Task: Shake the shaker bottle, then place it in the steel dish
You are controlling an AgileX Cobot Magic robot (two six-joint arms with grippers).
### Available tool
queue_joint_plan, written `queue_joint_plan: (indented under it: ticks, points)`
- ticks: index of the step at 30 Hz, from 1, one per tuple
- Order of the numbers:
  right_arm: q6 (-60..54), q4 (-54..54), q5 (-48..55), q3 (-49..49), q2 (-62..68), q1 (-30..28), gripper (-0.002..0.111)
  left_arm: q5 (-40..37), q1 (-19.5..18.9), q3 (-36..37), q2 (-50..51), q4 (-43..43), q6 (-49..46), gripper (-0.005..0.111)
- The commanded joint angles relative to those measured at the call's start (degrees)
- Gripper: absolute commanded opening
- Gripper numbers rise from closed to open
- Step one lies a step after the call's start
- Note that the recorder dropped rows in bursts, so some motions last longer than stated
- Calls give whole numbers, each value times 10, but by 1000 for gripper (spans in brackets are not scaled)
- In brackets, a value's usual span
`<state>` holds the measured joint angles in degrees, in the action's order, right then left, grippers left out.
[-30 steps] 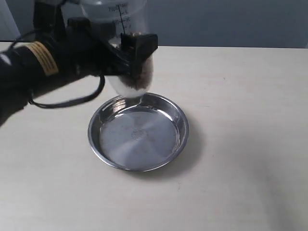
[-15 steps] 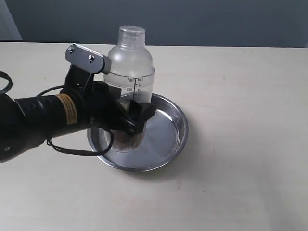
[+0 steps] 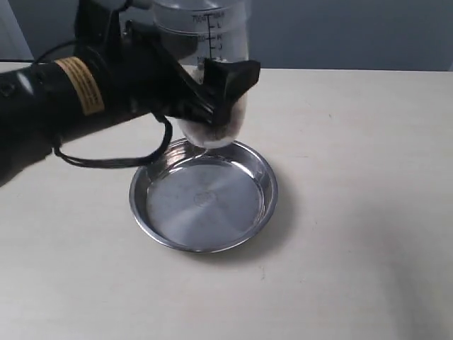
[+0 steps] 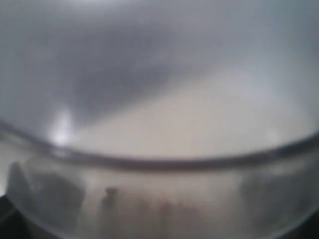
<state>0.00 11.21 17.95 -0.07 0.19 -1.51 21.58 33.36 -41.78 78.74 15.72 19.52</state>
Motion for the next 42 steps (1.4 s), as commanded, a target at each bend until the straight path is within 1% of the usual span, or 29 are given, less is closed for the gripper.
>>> queue_joint_plan:
  ticks: [1, 3, 5, 7, 8, 10, 12, 14, 17, 19, 20, 22, 23, 25, 26, 28, 29, 30, 31, 32, 33, 34, 35, 36, 38, 39, 40, 41, 42]
  points:
    - [0, -2, -4, 1, -2, -2, -1, 63, 4, 77, 115, -58, 10, 0]
    - [0, -2, -4, 1, -2, -2, -1, 118, 4, 69, 85, -57, 10, 0]
    - [0, -2, -4, 1, -2, -2, -1, 142, 4, 44, 32, -51, 10, 0]
    - [0, 0, -4, 1, -2, -2, -1, 129, 4, 20, -4, -49, -12, 0]
    - [0, 0, -4, 1, -2, -2, -1, 113, 4, 20, -6, -61, -22, 0]
    - [0, 0, -4, 1, -2, -2, -1, 73, 4, 35, 26, -72, -24, 0]
    - [0, 0, -4, 1, -2, -2, -1, 71, 3, 65, 78, -80, -24, 0]
    - [0, 0, -4, 1, -2, -2, -1, 93, -2, 67, 95, -92, -22, 0]
    - [0, 0, -4, 1, -2, -2, -1, 126, 5, 32, 17, -67, -14, 0]
    - [0, 0, -4, 1, -2, -2, -1, 111, 9, 12, -18, -64, -16, 0]
    - [0, 0, -4, 1, -2, -2, -1, 95, 10, 14, -18, -67, -17, 0]
    - [0, 0, -4, 1, -2, -2, -1, 46, 10, 35, 17, -69, -24, 0]
    - [0, 0, -4, 1, -2, -2, -1, 35, 9, 50, 46, -76, -27, 0]
    - [0, 0, -4, 1, -2, -2, -1, 44, 9, 64, 75, -85, -27, 0]
    - [0, 0, -4, 1, -2, -2, -1, 60, 9, 60, 70, -82, -27, 0]
    - [0, 0, -4, 1, -2, -2, -1, 90, 10, 37, 22, -65, -27, 0]
    - [0, 0, -4, 1, -2, -2, -1, 91, 10, 18, -6, -59, -29, 0]
    - [0, 0, -4, 1, -2, -2, -1, 76, 10, -8, -36, -65, -48, 0]
    - [0, 0, -4, 1, -2, -2, -1, 63, 10, -5, -36, -75, -49, 0]
    - [0, 0, -4, 1, -2, -2, -1, 36, 10, 23, 1, -78, -49, 0]
    - [0, 0, -4, 1, -2, -2, -1, 35, 10, 44, 31, -88, -49, 0]
    - [0, 0, -4, 1, -2, -2, -1, 65, 9, 64, 68, -112, -49, 0]
    - [0, 0, -4, 1, -2, -2, -1, 82, 9, 63, 63, -110, -49, 0]
    - [0, 0, -4, 1, -2, -2, -1, 109, 13, 48, 24, -93, -49, 0]
    - [0, 0, -4, 1, -2, -2, -1, 108, 17, 27, -27, -87, -54, 0]
    - [0, 0, -4, 1, -2, -2, -1, 86, 15, 40, -20, -90, -58, 0]
    - [0, 0, -4, 1, -2, -2, -1, 69, 15, 63, 18, -112, -70, 0]
    - [0, 0, -4, 1, -2, -2, -1, 81, 15, 84, 57, -140, -81, 0]
    - [0, 0, -4, 1, -2, -2, -1, 100, 15, 87, 69, -142, -82, 0]
